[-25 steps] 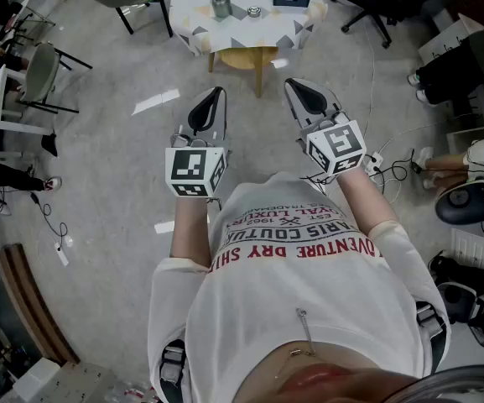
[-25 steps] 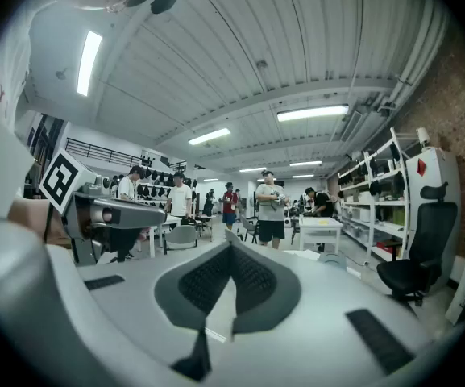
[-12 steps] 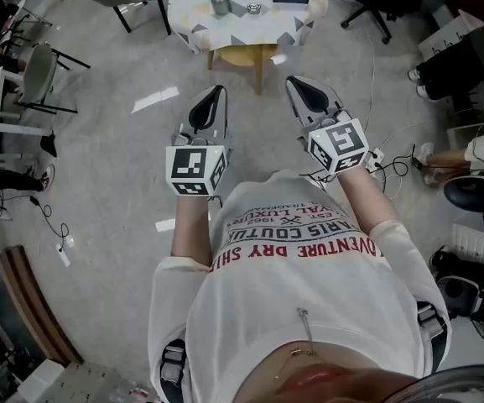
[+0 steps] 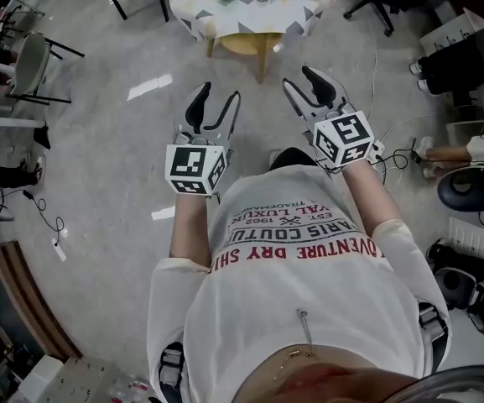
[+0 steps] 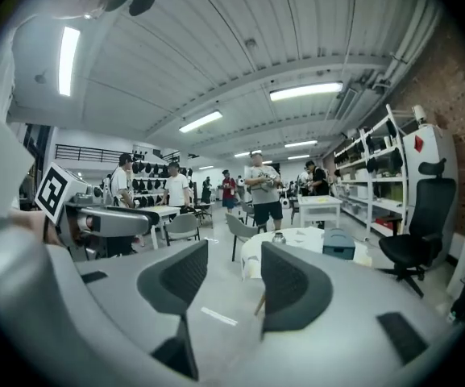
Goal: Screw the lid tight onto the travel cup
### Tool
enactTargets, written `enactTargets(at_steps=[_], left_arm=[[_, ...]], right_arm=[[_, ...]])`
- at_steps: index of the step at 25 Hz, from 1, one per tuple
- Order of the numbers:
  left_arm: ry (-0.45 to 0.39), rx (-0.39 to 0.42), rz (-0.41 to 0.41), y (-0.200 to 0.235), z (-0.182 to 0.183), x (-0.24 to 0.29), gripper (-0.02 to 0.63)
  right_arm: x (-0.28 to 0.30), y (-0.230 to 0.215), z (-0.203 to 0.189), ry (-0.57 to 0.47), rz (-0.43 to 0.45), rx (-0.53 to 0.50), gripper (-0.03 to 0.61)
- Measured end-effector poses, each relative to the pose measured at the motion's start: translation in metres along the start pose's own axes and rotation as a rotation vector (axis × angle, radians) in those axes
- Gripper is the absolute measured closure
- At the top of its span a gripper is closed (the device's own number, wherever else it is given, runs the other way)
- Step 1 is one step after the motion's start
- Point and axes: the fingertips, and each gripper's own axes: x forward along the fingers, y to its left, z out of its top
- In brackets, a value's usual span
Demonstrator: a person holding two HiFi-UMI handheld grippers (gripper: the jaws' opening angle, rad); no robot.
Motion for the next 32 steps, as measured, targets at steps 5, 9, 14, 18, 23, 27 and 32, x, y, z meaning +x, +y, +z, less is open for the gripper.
enactTargets(at_steps=[5,9,14,18,23,27,32], left_arm=[[0.029,-0.013,0.06,0.027,-0.006,0.012,0.397],[0.049,-0.019,0.104,0.048,-0.013,0.04,0.397],[0.038,-0.058,0.173,0.088,-0.013,0.105,0.376],[0.058,-0.044,0.183,0.112,-0.005,0.172,0.374],[0.051,-0.071,0.215,0.146,0.004,0.249,0.368],[0.082,-0.089,0.24,0.169,-0.006,0.299,0.356],[0.131,-0.119,0.236,0.19,-0.031,0.341,0.327]], right_arm=[[0.028,-0.015,-0.009,0.066,0.025,-0.022,0.402],[0.06,-0.04,-0.018,0.098,0.059,-0.02,0.402],[0.122,-0.094,-0.021,0.121,0.109,-0.01,0.402],[0.172,-0.15,-0.016,0.16,0.138,-0.016,0.402],[0.232,-0.214,-0.011,0.215,0.178,-0.042,0.402],[0.27,-0.251,-0.018,0.26,0.208,-0.048,0.402],[0.307,-0.279,-0.04,0.347,0.235,-0.033,0.399]])
